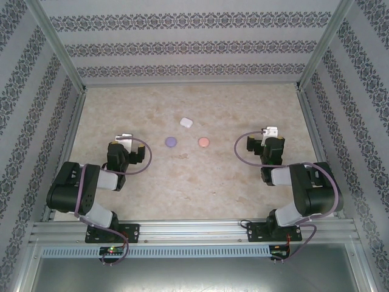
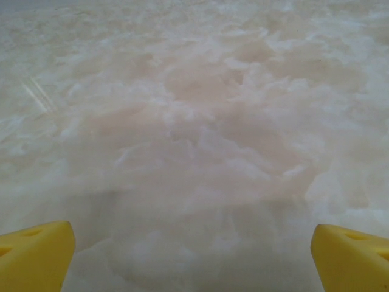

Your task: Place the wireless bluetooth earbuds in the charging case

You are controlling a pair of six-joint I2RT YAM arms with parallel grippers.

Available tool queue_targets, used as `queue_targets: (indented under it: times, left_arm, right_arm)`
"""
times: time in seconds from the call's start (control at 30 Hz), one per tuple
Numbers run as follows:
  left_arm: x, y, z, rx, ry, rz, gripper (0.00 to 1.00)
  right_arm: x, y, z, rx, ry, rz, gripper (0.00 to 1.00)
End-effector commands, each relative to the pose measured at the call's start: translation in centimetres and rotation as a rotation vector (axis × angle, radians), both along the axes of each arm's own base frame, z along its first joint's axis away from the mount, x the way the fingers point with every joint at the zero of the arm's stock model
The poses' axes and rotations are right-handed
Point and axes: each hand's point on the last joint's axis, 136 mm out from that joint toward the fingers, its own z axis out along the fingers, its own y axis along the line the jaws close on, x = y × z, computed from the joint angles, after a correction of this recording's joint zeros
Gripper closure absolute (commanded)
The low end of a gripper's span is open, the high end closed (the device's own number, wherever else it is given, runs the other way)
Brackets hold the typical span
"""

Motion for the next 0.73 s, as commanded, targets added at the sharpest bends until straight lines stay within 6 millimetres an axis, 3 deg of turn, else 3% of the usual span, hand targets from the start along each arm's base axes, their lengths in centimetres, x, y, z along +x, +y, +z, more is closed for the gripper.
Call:
queue_targets:
  times: [0.0,0.13,0.7]
  left_arm:
    - [2.0,-0.1,2.7,-0.047,-0.083,-0.019,0.01]
    - [2.7,1.5,2.2,-0.088,-0.034,0.044,0.01]
    - [2.7,1.5,2.2,-0.086,-0.033,0.047,0.01]
  right_arm:
    - [1.3,0.8,2.1,0.051,-0.072,0.061,0.02]
    - [1.2,0.9,2.2,0.034,-0.073,0.055,0.02]
    - [1.3,1.3,2.2,0.043,-0.069,0.087,0.02]
